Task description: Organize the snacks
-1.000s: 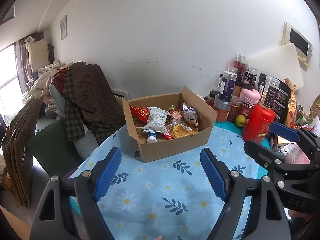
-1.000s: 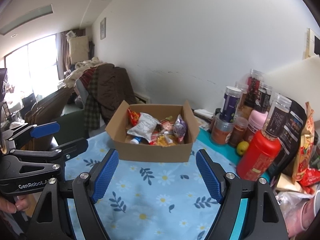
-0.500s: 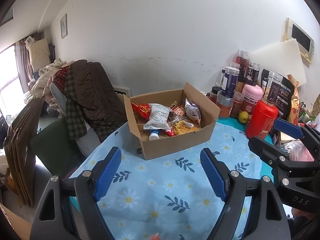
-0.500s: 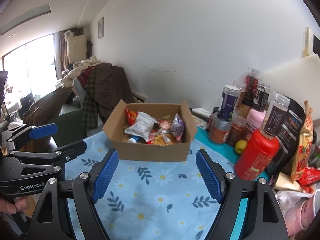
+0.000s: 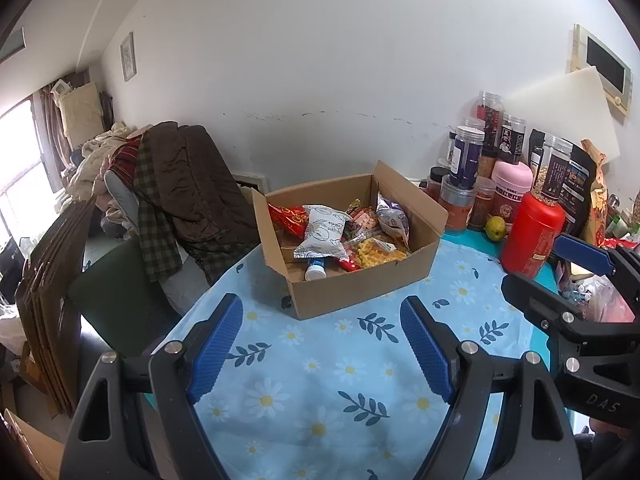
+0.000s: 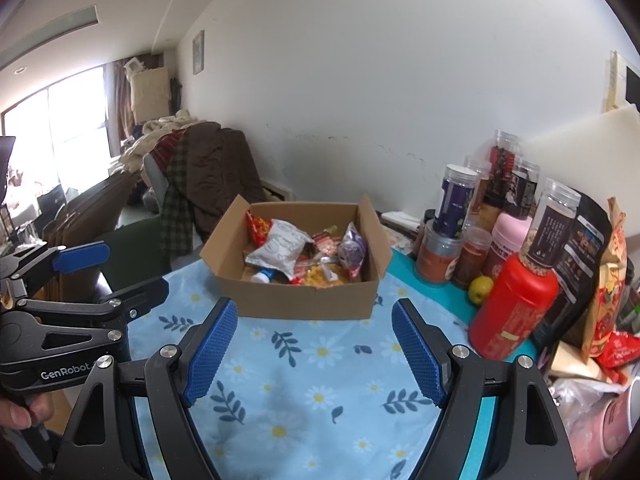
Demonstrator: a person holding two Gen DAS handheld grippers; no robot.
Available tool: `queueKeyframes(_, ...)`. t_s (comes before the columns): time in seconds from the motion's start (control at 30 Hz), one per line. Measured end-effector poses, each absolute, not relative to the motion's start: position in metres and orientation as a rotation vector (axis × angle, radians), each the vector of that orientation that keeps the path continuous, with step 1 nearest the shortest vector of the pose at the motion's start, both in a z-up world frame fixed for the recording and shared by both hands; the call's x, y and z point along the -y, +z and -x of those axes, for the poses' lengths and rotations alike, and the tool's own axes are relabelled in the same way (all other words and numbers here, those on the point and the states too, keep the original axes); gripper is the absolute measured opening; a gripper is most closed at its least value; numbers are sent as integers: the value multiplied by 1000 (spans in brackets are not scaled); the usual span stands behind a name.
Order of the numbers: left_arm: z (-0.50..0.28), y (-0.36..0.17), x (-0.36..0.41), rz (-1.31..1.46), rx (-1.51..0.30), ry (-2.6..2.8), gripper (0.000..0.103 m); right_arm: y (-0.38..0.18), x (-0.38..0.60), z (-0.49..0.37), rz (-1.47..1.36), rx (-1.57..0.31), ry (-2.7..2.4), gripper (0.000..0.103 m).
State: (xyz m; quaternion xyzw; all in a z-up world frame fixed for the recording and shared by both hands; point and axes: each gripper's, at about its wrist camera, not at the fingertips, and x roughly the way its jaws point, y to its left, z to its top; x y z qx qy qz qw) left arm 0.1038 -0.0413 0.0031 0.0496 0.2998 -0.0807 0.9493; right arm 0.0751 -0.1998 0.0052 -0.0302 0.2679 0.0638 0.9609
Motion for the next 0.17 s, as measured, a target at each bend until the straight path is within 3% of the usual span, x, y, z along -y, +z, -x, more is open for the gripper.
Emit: queueKeyframes(0.17,-106,2,41,-98,-613,-169,81,5,201,-76,62,-543,117,80)
